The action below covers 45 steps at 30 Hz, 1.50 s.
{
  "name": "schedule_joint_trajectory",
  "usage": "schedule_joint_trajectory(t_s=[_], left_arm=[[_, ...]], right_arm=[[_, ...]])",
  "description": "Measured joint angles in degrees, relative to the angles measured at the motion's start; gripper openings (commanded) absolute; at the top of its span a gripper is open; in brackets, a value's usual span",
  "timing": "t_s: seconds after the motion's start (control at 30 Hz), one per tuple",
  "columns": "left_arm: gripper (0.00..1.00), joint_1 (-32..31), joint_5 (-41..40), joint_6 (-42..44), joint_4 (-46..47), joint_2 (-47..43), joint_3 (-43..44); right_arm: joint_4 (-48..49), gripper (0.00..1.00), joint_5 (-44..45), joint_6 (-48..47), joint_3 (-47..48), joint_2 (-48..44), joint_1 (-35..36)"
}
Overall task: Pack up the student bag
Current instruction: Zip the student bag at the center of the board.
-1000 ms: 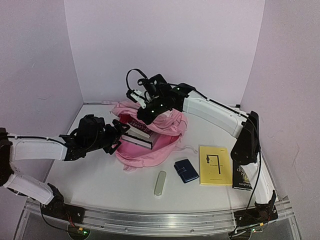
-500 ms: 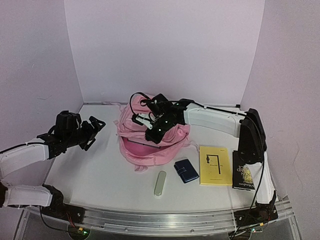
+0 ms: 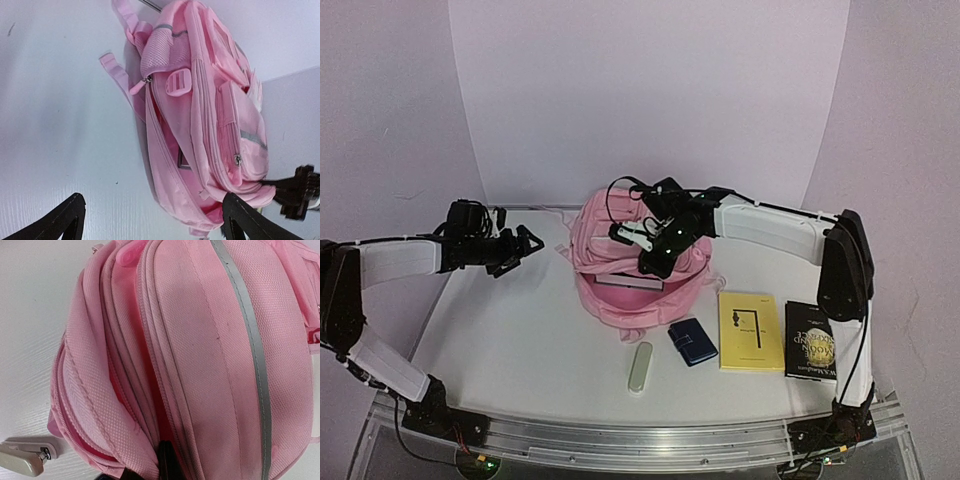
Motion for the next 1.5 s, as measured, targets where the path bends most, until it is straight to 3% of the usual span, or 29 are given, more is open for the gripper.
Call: schedule_joint_trajectory(t_s=[0.37, 0.53, 0.93, 1.5], left_arm=[[0.72, 0.0, 3.1, 18.7, -2.7, 19.0, 15.0], [0.65, 0.0, 4.3, 24.1, -4.4, 25.6, 20.6], [0.37, 0.0, 11.2, 34.8, -8.3, 37.6, 33.4], [0.37, 0.0, 14.8, 45.9, -12.7, 43.4, 38.4]], right_arm=[[-0.6, 0.02, -0.3, -3.0, -2.2, -1.0, -1.4], [-0.6, 0.02, -0.6, -3.0, -2.6, -1.0, -1.6], [-0.8, 0.03, -1.1, -2.8, -2.6, -1.0, -1.8], [-1.2, 0.03, -1.3, -2.6, -2.6, -1.0, -1.9]])
